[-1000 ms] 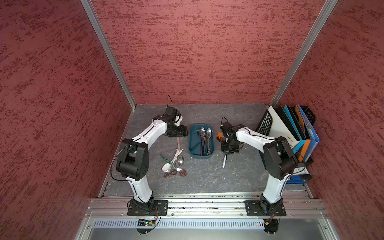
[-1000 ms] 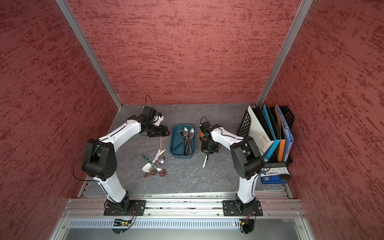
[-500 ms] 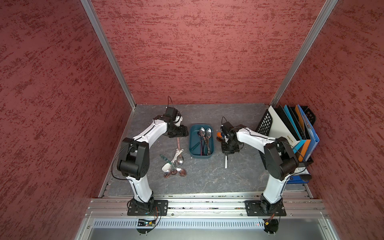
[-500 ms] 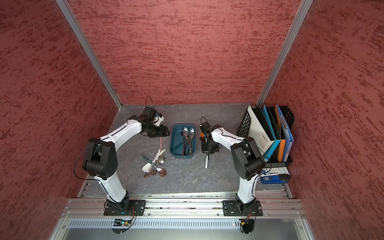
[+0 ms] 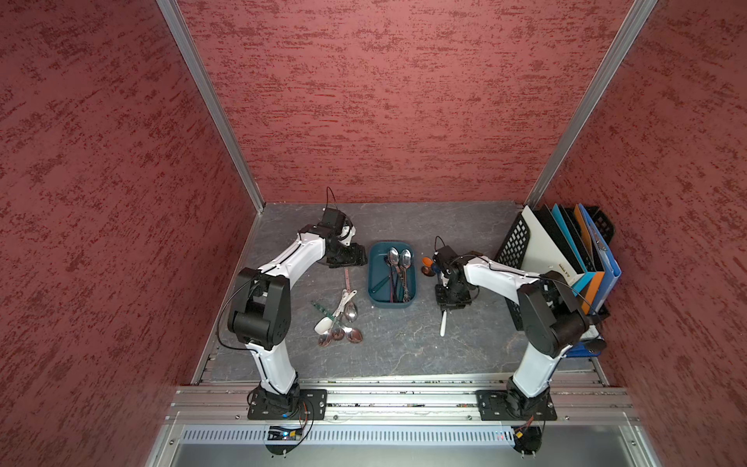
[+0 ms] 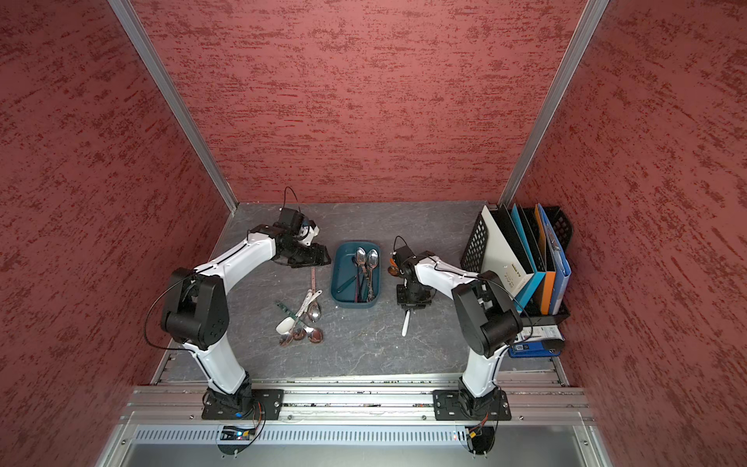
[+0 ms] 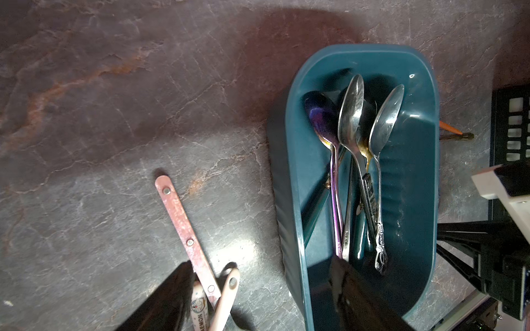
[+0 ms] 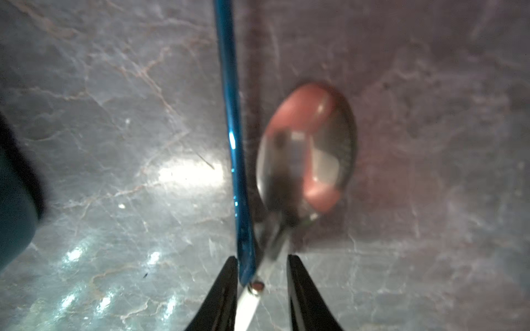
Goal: Put the spoon into the storage box
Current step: Adjust the spoon at the center of the board, then pick up the spoon from the center of the board.
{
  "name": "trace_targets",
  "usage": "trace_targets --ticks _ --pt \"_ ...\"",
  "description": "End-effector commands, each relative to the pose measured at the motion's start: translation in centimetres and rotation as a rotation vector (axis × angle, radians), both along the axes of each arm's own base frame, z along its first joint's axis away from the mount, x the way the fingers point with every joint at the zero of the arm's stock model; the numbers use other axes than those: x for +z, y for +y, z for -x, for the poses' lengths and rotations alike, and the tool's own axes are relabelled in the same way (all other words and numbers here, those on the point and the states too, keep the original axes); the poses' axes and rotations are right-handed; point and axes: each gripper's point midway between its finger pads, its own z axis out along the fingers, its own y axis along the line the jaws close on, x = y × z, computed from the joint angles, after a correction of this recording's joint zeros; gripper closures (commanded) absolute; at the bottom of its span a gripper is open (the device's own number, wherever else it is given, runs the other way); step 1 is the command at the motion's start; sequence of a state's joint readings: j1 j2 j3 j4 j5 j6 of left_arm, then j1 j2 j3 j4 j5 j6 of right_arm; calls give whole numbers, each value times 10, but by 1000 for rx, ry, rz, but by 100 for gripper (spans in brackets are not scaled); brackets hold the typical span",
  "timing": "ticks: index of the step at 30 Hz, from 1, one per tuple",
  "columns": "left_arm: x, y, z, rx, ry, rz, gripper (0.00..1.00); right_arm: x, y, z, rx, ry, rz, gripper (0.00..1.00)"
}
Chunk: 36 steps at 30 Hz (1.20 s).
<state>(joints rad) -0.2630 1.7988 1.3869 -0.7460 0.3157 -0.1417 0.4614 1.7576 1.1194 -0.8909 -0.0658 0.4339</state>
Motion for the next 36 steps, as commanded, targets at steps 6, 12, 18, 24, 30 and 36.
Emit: trace_targets --ticks 6,12,18,24,30,36 --pt "-9 -6 -1 -27 23 13 22 2 -12 33 -121 11 71 67" --pt "-10 -7 0 -33 24 14 22 -1 7 33 -94 -17 14 67" --pt "-9 -6 1 -29 18 11 22 8 13 23 -96 -86 -7 68" --pt "-9 -5 4 -28 21 10 22 16 15 22 -109 -104 -17 68" --pt "-9 -5 3 -28 22 9 22 7 31 21 -103 -87 -47 67" --pt "-10 -4 4 -30 25 0 22 -7 36 25 -85 -40 -23 69"
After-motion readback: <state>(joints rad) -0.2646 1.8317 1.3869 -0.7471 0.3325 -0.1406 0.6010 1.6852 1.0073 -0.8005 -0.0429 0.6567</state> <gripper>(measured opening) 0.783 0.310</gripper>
